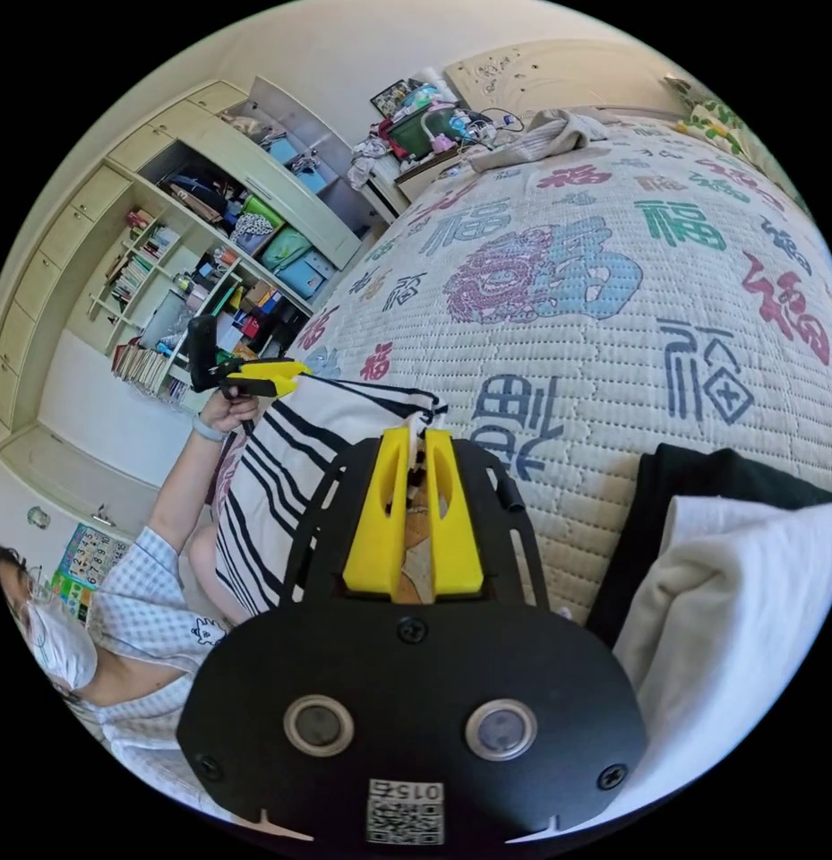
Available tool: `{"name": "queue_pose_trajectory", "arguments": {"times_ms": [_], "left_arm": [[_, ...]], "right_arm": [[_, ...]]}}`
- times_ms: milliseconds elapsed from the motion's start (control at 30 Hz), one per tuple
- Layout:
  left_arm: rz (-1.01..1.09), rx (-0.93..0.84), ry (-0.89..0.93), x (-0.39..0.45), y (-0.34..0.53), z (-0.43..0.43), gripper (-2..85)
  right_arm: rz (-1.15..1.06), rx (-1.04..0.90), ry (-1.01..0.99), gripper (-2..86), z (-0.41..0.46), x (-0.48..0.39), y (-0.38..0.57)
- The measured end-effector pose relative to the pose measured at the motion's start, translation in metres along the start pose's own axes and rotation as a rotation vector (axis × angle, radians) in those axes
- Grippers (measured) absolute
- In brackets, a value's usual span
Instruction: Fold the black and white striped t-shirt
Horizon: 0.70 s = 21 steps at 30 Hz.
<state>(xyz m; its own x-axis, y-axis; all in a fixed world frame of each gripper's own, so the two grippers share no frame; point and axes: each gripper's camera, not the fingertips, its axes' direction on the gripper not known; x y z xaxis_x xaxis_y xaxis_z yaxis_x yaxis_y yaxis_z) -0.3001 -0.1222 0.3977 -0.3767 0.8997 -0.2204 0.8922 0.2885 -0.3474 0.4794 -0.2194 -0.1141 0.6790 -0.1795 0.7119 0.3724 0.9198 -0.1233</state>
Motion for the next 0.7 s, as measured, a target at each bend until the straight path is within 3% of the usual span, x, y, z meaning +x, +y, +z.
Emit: {"name": "queue_pose_trajectory", "arguments": {"times_ms": [167, 333, 433, 633, 700], "left_arm": [[-0.019, 0.037, 0.153, -0.028, -0.004, -0.028, 1.7], [-0.024, 0.093, 0.164, -0.043, 0.001, -0.062, 0.9], [-0.091, 0.004, 0.088, -0.060, 0.000, -0.043, 1.0], [-0.158, 0.064, 0.035, -0.072, 0.011, -0.081, 2.9], [-0.199, 0.126, 0.097, -0.082, 0.031, -0.107, 9.2]], "right_arm": [[-0.026, 0.075, -0.081, 1.3, -0.014, 0.003, -0.010], [0.001, 0.051, -0.099, 1.1, -0.007, 0.013, -0.029], [0.031, -0.005, -0.045, 1.6, 0.008, 0.020, -0.037], [0.020, 0.047, -0.079, 5.7, -0.023, 0.037, -0.030], [0.033, 0.024, -0.136, 10.6, -0.029, 0.050, -0.027]]}}
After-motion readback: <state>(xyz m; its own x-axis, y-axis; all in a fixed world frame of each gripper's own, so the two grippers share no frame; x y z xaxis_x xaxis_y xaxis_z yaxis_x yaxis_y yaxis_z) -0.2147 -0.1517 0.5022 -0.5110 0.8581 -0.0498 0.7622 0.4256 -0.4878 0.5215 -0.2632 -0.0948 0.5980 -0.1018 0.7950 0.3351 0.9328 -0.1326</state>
